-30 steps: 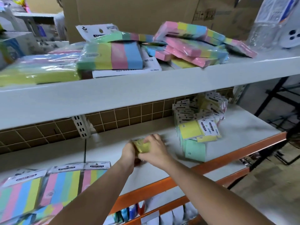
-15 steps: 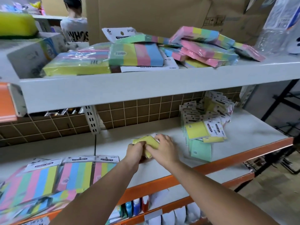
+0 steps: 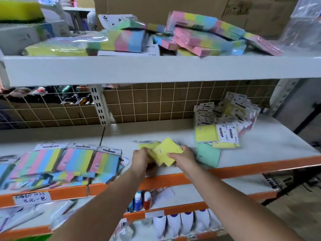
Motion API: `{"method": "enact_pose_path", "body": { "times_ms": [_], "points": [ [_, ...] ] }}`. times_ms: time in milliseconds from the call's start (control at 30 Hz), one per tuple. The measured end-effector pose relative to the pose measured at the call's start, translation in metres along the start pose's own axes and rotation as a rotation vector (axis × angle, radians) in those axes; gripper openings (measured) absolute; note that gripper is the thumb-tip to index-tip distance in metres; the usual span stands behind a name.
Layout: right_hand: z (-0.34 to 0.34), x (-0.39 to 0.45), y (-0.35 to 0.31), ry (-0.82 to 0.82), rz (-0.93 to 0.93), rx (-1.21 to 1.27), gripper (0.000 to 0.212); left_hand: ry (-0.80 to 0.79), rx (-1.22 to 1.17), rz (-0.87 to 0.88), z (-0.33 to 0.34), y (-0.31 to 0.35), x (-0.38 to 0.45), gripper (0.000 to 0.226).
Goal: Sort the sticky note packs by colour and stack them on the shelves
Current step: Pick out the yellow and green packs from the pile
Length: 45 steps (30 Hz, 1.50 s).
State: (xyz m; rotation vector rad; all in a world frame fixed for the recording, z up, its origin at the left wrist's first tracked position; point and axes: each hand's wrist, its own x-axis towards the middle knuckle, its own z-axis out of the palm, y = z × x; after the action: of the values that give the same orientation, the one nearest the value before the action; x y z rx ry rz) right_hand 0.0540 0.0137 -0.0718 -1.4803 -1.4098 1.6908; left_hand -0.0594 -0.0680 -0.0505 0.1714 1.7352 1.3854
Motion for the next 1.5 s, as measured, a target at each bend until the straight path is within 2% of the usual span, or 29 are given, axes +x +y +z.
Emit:
{"method": "enact_pose_path", "body": {
  "times_ms": [100, 267, 433, 567, 733, 867, 1000, 1133, 1267, 1400, 1500],
  "points": [
    [-0.021, 0.011, 0.0, -0.047, 0.014, -0.084, 0.064, 0.101, 0.1, 0.032, -0.004, -0.006, -0.001, 0.021],
    [-0.037, 0.011, -0.004, -0.155, 0.028, -0.26, 0.058, 0.168, 0.145, 0.016, -0.006, -0.017, 0.012, 0.021],
    [-0.032, 0.016, -0.005, -0.114, -0.121, -0.458, 0.058, 0.196, 0.442, 0.047, -0.009, -0.012, 0.01, 0.031],
    [-0.025, 0.021, -0.005, -0.066, -0.285, -0.813, 0.055, 0.219, 0.86, 0.116, -0.008, -0.006, 0.01, 0.045],
    [-0.029, 0.017, -0.005, -0.089, -0.291, -0.984, 0.048, 0.17, 1.053, 0.143, -0.014, -0.004, 0.018, 0.065],
    [-0.028, 0.009, -0.003, -0.078, -0.319, -1.056, 0.048, 0.1, 1.086, 0.104, -0.017, 0.0, 0.023, 0.074],
    [-0.029, 0.004, -0.004, -0.076, -0.32, -1.074, 0.048, -0.002, 1.075, 0.072, -0.022, 0.005, 0.025, 0.068],
    [-0.029, 0.0, -0.005, -0.088, -0.32, -1.115, 0.051, -0.024, 1.172, 0.048, -0.019, 0.011, 0.021, 0.062],
    [-0.031, -0.001, -0.011, -0.107, -0.344, -1.169, 0.051, 0.117, 1.243, 0.026, -0.008, 0.014, 0.017, 0.075],
    [-0.039, 0.001, -0.016, -0.093, -0.374, -1.169, 0.048, 0.264, 1.217, 0.123, 0.012, 0.017, 0.009, 0.067],
    [-0.048, 0.005, -0.017, -0.093, -0.384, -1.185, 0.045, 0.302, 1.176, 0.181, 0.034, 0.016, 0.002, 0.059]
  ]
}}
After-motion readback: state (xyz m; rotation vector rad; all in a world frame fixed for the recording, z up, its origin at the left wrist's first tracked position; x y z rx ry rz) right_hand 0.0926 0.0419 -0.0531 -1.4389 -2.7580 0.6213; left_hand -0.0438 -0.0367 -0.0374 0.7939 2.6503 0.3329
